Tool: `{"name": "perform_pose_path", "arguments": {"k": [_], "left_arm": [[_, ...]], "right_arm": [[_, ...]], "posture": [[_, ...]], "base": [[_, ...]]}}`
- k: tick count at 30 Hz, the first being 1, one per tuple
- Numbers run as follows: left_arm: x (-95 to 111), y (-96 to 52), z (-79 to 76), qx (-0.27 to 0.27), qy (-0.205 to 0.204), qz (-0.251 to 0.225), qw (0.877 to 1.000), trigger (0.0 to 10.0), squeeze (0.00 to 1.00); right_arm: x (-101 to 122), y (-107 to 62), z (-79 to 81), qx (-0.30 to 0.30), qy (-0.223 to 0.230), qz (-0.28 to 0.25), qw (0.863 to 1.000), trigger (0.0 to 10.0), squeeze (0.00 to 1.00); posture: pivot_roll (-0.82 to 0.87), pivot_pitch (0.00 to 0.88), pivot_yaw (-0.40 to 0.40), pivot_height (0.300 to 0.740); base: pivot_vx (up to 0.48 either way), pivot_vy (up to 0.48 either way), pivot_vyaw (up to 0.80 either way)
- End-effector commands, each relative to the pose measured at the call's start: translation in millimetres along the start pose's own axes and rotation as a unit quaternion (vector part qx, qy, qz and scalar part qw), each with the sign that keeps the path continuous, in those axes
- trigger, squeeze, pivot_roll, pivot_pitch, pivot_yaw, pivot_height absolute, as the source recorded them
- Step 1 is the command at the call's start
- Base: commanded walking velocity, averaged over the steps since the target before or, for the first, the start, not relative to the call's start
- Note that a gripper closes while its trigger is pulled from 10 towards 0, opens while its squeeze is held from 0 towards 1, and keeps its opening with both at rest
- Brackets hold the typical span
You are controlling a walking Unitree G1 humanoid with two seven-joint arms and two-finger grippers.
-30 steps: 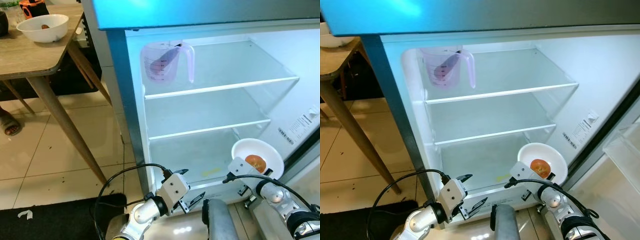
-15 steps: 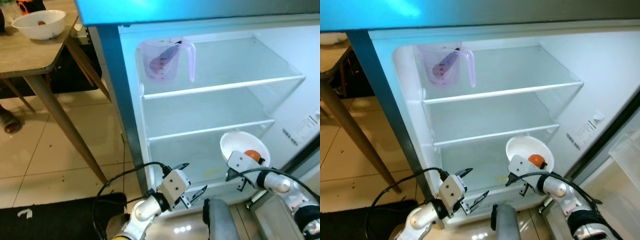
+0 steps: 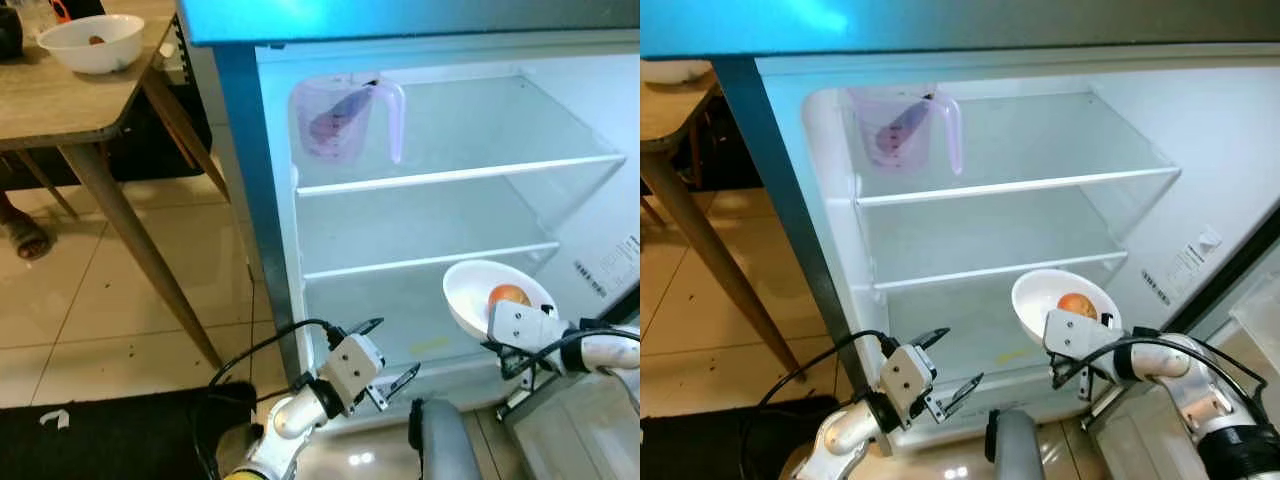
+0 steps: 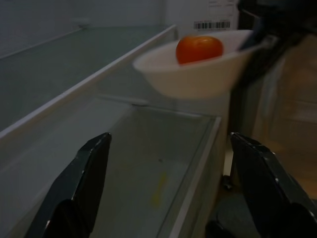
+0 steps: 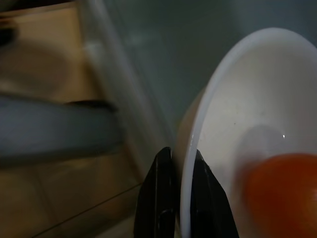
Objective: Restocking fridge
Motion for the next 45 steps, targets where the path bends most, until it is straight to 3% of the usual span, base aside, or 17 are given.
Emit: {"name": "perform_pose_path", "arguments": {"k": [1, 3, 6, 17, 21, 24, 28, 33, 45], "left_arm": [[2, 2.0, -2.5, 0.002, -0.004, -0.003, 1.000, 10.0, 0.00], [2, 2.2, -2.3, 0.001, -0.003, -0.003, 1.000, 10.0, 0.00], [2, 2.0, -1.9, 0.002, -0.003, -0.003, 1.000, 10.0, 0.00], [2, 1.5, 0.4, 0.006, -0.002, -0.001, 1.000, 10.0, 0.00], [2, 2.0, 1.4, 0.007, -0.001, 0.000, 1.000, 10.0, 0.00], [6, 4.4, 9.4, 0.024, 0.000, -0.010, 1.000, 10.0, 0.00], [10, 5.7, 12.6, 0.030, 0.005, -0.019, 0.999, 10.0, 0.00], [47, 16.0, 33.1, 0.095, -0.006, -0.106, 0.990, 10.0, 0.00], [90, 28.8, 34.9, 0.086, -0.016, -0.187, 0.978, 10.0, 0.00]], "right_arm": [[2, -2.1, 4.4, 0.018, 0.003, -0.001, 1.000, 10.0, 0.00], [4, -7.2, 18.1, 0.056, 0.005, 0.009, 0.998, 10.0, 0.00], [11, -11.4, 18.2, 0.058, 0.008, 0.003, 0.998, 10.0, 0.00], [63, -47.3, -14.1, -0.015, -0.046, -0.057, 0.997, 10.0, 0.00], [69, -52.6, -16.3, -0.022, -0.048, -0.062, 0.997, 10.0, 0.00], [84, -70.4, -22.1, -0.039, -0.057, -0.078, 0.995, 10.0, 0.00], [88, -76.0, -23.9, -0.042, -0.059, -0.081, 0.994, 10.0, 0.00], [89, -103.6, -36.1, -0.070, -0.067, -0.063, 0.993, 10.0, 0.00], [103, -128.9, -38.5, -0.070, -0.082, -0.065, 0.992, 10.0, 0.00]], "posture": [[-0.09, 0.089, -0.021, 0.463], [-0.09, 0.095, -0.019, 0.463], [-0.09, 0.096, -0.019, 0.463], [-0.09, 0.092, -0.015, 0.463], [-0.09, 0.092, -0.016, 0.463], [-0.09, 0.090, -0.017, 0.463], [-0.10, 0.089, -0.017, 0.463], [-0.10, 0.089, -0.022, 0.463], [-0.11, 0.091, -0.028, 0.463]], "base": [[0.000, 0.000, 0.00], [0.000, 0.000, 0.00], [0.000, 0.000, 0.00], [0.000, 0.000, 0.00], [0.000, 0.000, 0.00], [0.000, 0.000, 0.00], [0.000, 0.000, 0.00], [0.000, 0.000, 0.00], [0.000, 0.000, 0.00]]}}
Point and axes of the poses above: a point about 5 cm out from each wrist's last joint towards the gripper, its own y axis pointing out of the wrist towards the gripper, its own x axis along the axis of the wrist's last joint, z = x × y, the point moved 1 cm from there along y, pointing out of the wrist towards the gripper, and after that the axes turned 3 degrees about y, right-handed, at the moved point
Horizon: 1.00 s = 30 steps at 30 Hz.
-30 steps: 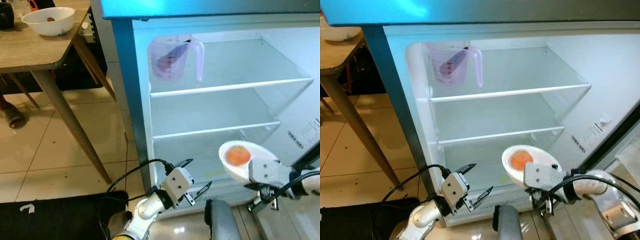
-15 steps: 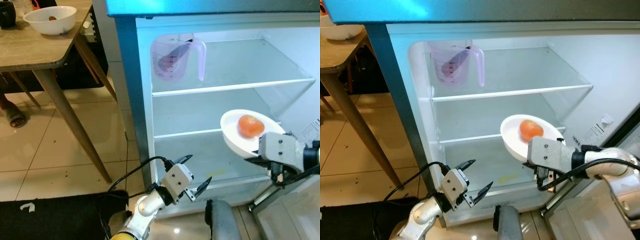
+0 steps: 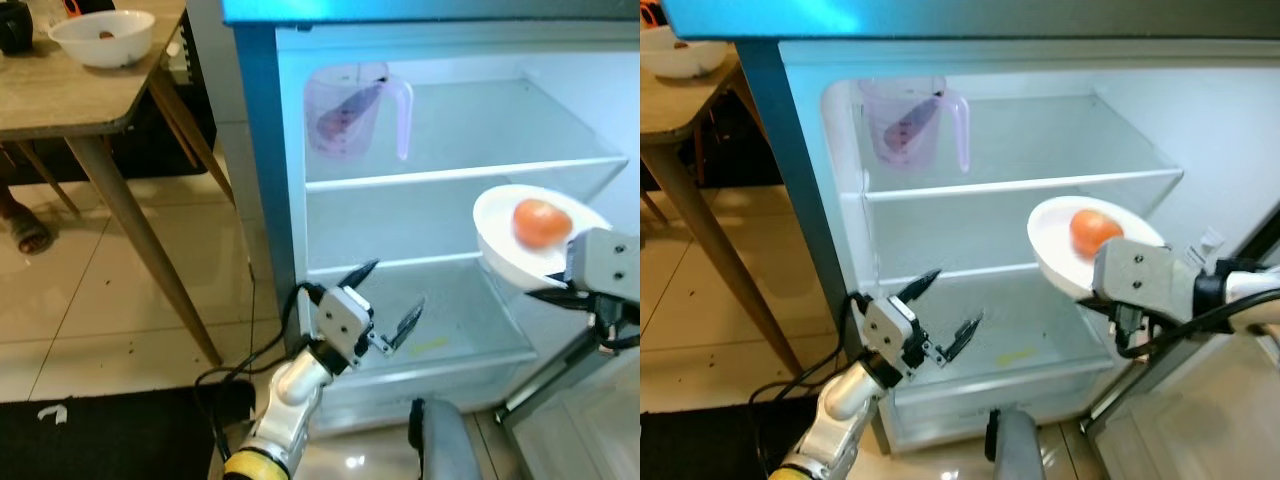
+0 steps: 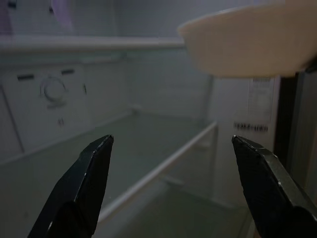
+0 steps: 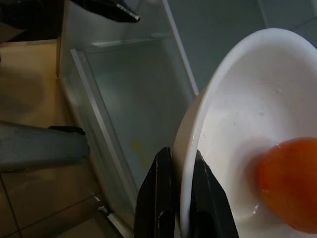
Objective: Restocking fridge
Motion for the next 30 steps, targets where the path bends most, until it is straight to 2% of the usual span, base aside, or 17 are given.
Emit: {"name": "perform_pose_path", "arguments": {"k": [1, 3, 8, 10, 12, 16, 21, 26, 30], "left_arm": [[16, 14.6, -5.8, 0.000, -0.016, -0.039, 0.999, 10.0, 0.00], [27, 21.3, -7.7, -0.006, -0.030, -0.056, 0.998, 10.0, 0.00], [31, 24.6, -9.1, -0.012, -0.035, -0.060, 0.998, 10.0, 0.00], [36, 30.2, -12.4, -0.029, -0.044, -0.052, 0.997, 10.0, 0.00], [36, 30.2, -12.4, -0.029, -0.044, -0.052, 0.997, 10.0, 0.00], [38, 31.5, -14.4, -0.037, -0.056, -0.045, 0.997, 10.0, 0.00], [38, 30.3, -17.8, -0.044, -0.071, -0.031, 0.996, 10.0, 0.00], [39, 29.3, -18.9, -0.045, -0.072, -0.027, 0.996, 10.0, 0.00], [39, 28.7, -17.6, -0.041, -0.073, -0.020, 0.996, 10.0, 0.00]], "right_arm": [[8, -6.6, -1.8, -0.002, -0.012, -0.006, 1.000, 10.0, 0.00], [10, -10.4, -6.7, -0.012, -0.021, -0.006, 1.000, 10.0, 0.00], [10, -10.4, -9.0, -0.016, -0.023, -0.003, 1.000, 10.0, 0.00], [7, -6.6, -17.4, -0.032, -0.036, 0.011, 0.999, 10.0, 0.00], [7, -6.6, -17.4, -0.032, -0.036, 0.011, 0.999, 10.0, 0.00], [8, -2.6, -27.1, -0.050, -0.051, 0.015, 0.997, 10.0, 0.00], [3, 5.7, -45.3, -0.088, -0.068, 0.030, 0.993, 10.0, 0.00], [4, 11.0, -50.3, -0.092, -0.069, 0.027, 0.993, 10.0, 0.00], [3, 26.8, -66.0, -0.115, -0.057, 0.016, 0.992, 10.0, 0.00]], "posture": [[-0.11, 0.091, -0.028, 0.463], [-0.11, 0.091, -0.028, 0.463], [-0.11, 0.091, -0.026, 0.463], [-0.11, 0.088, -0.027, 0.463], [-0.11, 0.088, -0.027, 0.463], [-0.11, 0.088, -0.026, 0.463], [-0.11, 0.083, -0.027, 0.463], [-0.11, 0.083, -0.026, 0.463], [-0.10, 0.083, -0.025, 0.463]], "base": [[0.000, 0.000, 0.00], [0.000, 0.000, 0.00], [0.000, 0.000, 0.00], [0.000, 0.000, 0.00], [0.000, 0.000, 0.00], [0.000, 0.000, 0.00], [0.000, 0.000, 0.00], [0.000, 0.000, 0.00], [0.000, 0.000, 0.00]]}}
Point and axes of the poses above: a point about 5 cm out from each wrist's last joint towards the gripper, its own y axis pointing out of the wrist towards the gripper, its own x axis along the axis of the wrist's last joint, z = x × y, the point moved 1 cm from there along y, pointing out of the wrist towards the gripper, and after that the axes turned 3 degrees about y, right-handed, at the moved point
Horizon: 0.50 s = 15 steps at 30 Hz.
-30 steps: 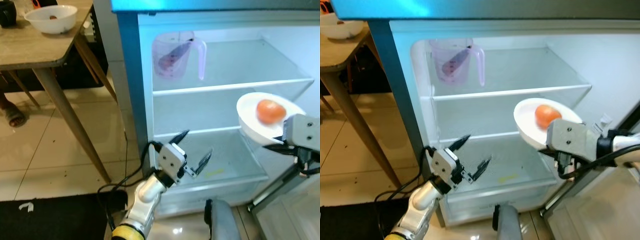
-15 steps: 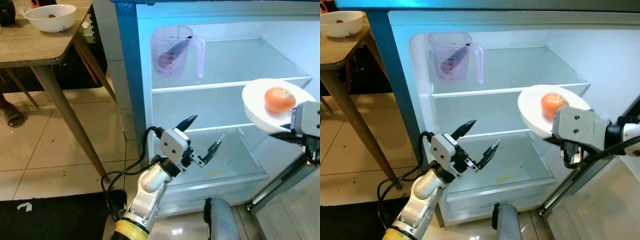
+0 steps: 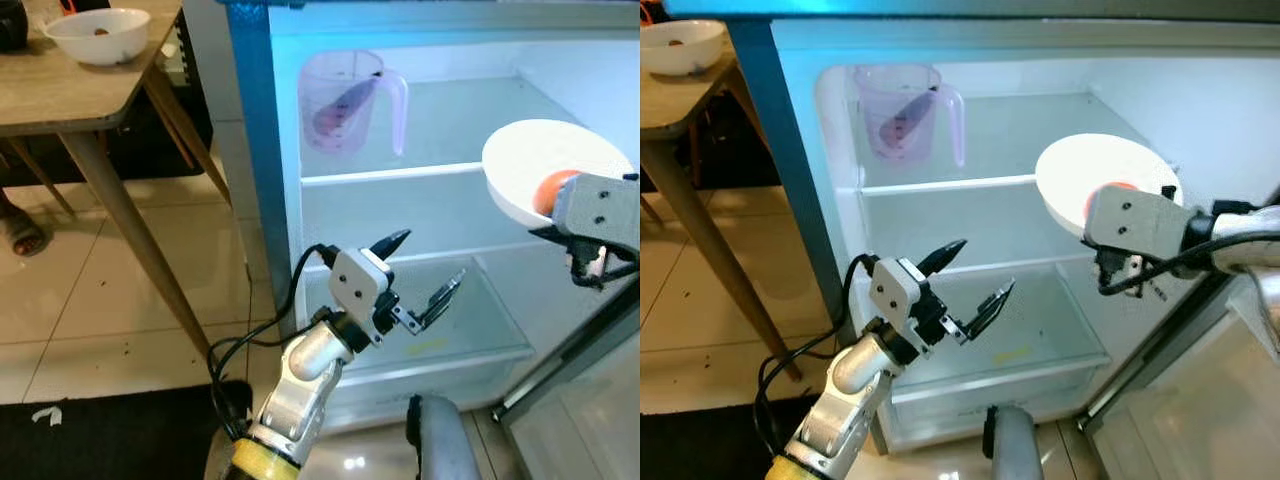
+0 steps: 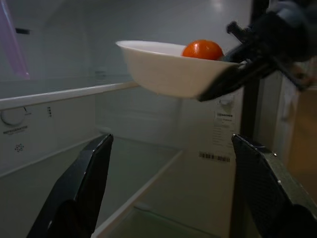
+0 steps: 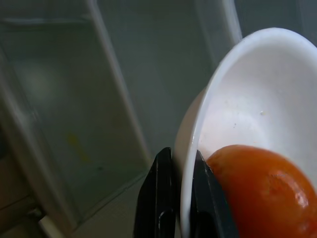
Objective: Restocking fridge
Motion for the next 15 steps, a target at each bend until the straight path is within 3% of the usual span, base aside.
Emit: {"name": "perform_pose_path", "arguments": {"k": [1, 7, 12, 15], "left_arm": [[2, 2.4, -7.1, 0.003, -0.018, -0.008, 1.000, 10.0, 0.00], [5, 2.7, -7.0, 0.005, -0.018, -0.007, 1.000, 10.0, 0.00], [6, 2.9, -7.6, 0.006, -0.019, -0.007, 1.000, 10.0, 0.00], [6, 3.2, -9.6, 0.004, -0.021, -0.008, 1.000, 10.0, 0.00]], "right_arm": [[-2, 2.3, -2.7, -0.008, -0.003, 0.006, 1.000, 10.0, 0.00], [-12, 20.9, -12.3, -0.003, 0.014, 0.031, 0.999, 10.0, 0.00], [-14, 25.8, -22.8, -0.022, 0.015, 0.047, 0.999, 10.0, 0.00], [-18, 28.8, -39.1, -0.055, 0.006, 0.073, 0.996, 10.0, 0.00]], "posture": [[-0.10, 0.083, -0.025, 0.463], [-0.11, 0.095, -0.026, 0.463], [-0.11, 0.102, -0.026, 0.463], [-0.11, 0.108, -0.034, 0.463]], "base": [[0.000, 0.000, 0.00], [0.000, 0.000, 0.00], [0.000, 0.000, 0.00], [0.000, 0.000, 0.00]]}}
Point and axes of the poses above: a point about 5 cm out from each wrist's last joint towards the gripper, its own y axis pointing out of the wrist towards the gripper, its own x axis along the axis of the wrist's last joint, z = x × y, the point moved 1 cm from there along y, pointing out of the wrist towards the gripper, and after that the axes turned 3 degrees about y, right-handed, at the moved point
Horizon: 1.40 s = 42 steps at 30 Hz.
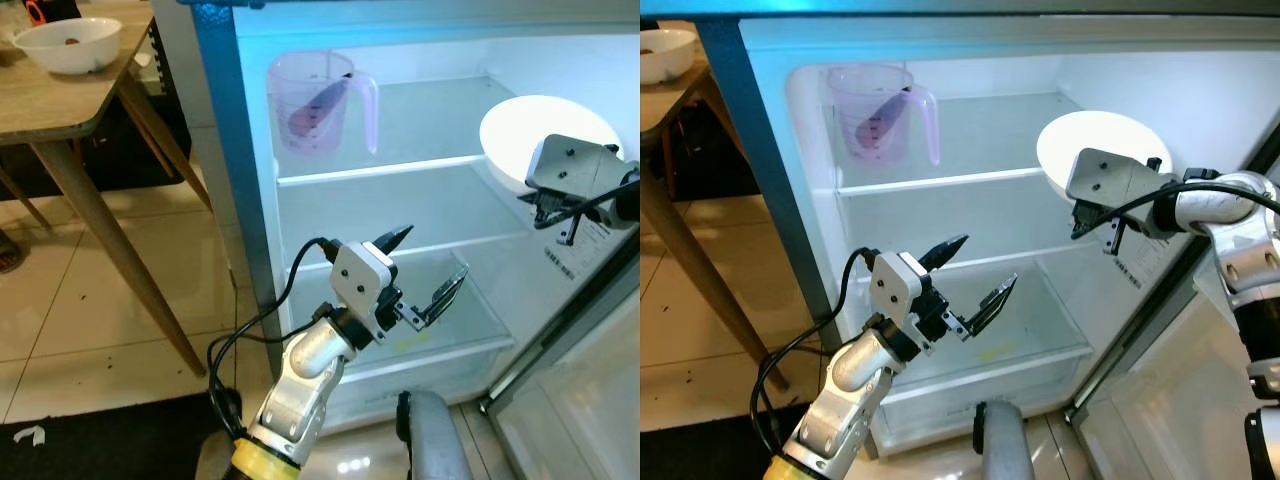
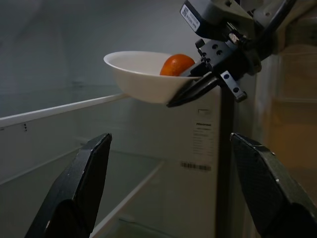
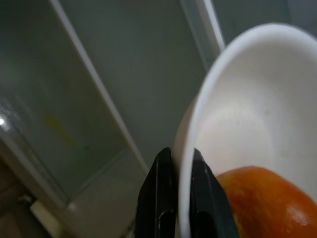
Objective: Restocking fridge
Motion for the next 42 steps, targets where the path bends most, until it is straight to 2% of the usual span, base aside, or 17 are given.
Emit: {"name": "perform_pose_path", "arguments": {"k": [1, 10, 15, 27, 30, 36, 42], "left_arm": [[-2, 0.5, -9.1, 0.001, -0.023, -0.001, 1.000, 10.0, 0.00], [4, 2.1, -4.6, 0.019, -0.018, -0.010, 1.000, 10.0, 0.00], [9, 2.7, 0.4, 0.033, -0.016, -0.017, 0.999, 10.0, 0.00], [16, 5.0, 1.2, 0.039, -0.013, -0.029, 0.999, 10.0, 0.00], [21, 7.6, 3.1, 0.046, -0.010, -0.037, 0.998, 10.0, 0.00], [26, 9.4, 6.9, 0.056, -0.006, -0.043, 0.998, 10.0, 0.00], [33, 11.1, 11.8, 0.069, -0.003, -0.053, 0.996, 10.0, 0.00]], "right_arm": [[-2, 2.7, -10.0, -0.029, -0.007, 0.017, 0.999, 10.0, 0.00], [3, 6.8, -20.0, -0.034, -0.013, 0.011, 0.999, 10.0, 0.00], [11, 10.5, -22.1, -0.030, -0.013, -0.014, 0.999, 10.0, 0.00], [23, 17.6, -31.5, -0.047, -0.015, -0.030, 0.998, 10.0, 0.00], [31, 26.7, -35.5, -0.061, -0.016, -0.033, 0.997, 10.0, 0.00], [38, 34.8, -36.4, -0.069, -0.015, -0.034, 0.997, 10.0, 0.00], [42, 43.9, -40.4, -0.101, -0.013, -0.024, 0.995, 10.0, 0.00]], "posture": [[-0.11, 0.108, -0.034, 0.463], [-0.11, 0.116, -0.046, 0.463], [-0.11, 0.118, -0.045, 0.463], [-0.11, 0.123, -0.045, 0.463], [-0.11, 0.128, -0.051, 0.463], [-0.11, 0.131, -0.053, 0.463], [-0.10, 0.134, -0.059, 0.463]], "base": [[0.000, 0.000, 0.00], [0.000, 0.000, 0.00], [0.000, 0.000, 0.00], [0.000, 0.000, 0.00], [0.000, 0.000, 0.00], [0.000, 0.000, 0.00], [0.000, 0.000, 0.00]]}}
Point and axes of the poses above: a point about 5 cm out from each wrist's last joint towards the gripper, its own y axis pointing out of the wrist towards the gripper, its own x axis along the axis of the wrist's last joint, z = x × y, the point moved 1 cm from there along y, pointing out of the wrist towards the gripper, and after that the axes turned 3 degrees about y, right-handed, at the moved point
